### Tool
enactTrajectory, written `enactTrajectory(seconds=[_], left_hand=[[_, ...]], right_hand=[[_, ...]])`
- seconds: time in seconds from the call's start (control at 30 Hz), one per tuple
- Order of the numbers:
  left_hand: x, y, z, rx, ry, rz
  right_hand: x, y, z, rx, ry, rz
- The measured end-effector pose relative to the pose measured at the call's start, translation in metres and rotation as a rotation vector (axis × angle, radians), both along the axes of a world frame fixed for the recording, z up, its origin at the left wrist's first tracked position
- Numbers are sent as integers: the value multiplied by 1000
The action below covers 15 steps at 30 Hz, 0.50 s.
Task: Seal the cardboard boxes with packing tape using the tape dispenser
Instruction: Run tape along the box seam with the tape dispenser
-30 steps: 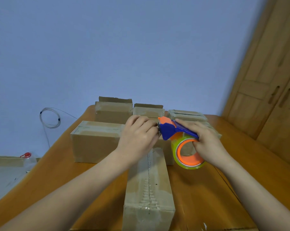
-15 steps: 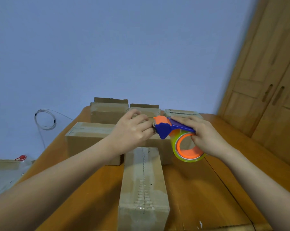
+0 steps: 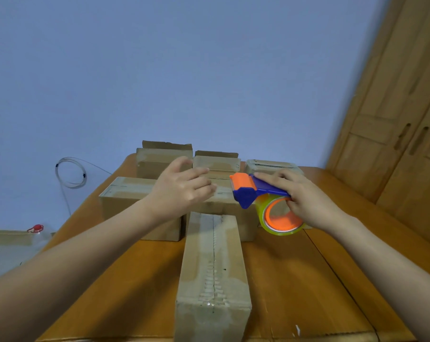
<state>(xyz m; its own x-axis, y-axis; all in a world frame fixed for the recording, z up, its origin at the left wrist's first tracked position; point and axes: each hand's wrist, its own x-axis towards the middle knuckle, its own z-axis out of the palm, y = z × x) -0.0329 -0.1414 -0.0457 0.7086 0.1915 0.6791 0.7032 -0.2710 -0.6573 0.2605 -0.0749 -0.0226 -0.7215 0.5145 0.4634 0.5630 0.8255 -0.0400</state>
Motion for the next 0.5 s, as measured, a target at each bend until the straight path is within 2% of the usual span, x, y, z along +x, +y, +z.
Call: enactTrajectory(seconds=[0.33,0.5], left_hand=[[-33,-7,-19,9,11,53],[-36,-9,-29,47,48,101]], right_hand=[[30,20,-23,72,18,-20],[34,22,-24,176,23,-27]])
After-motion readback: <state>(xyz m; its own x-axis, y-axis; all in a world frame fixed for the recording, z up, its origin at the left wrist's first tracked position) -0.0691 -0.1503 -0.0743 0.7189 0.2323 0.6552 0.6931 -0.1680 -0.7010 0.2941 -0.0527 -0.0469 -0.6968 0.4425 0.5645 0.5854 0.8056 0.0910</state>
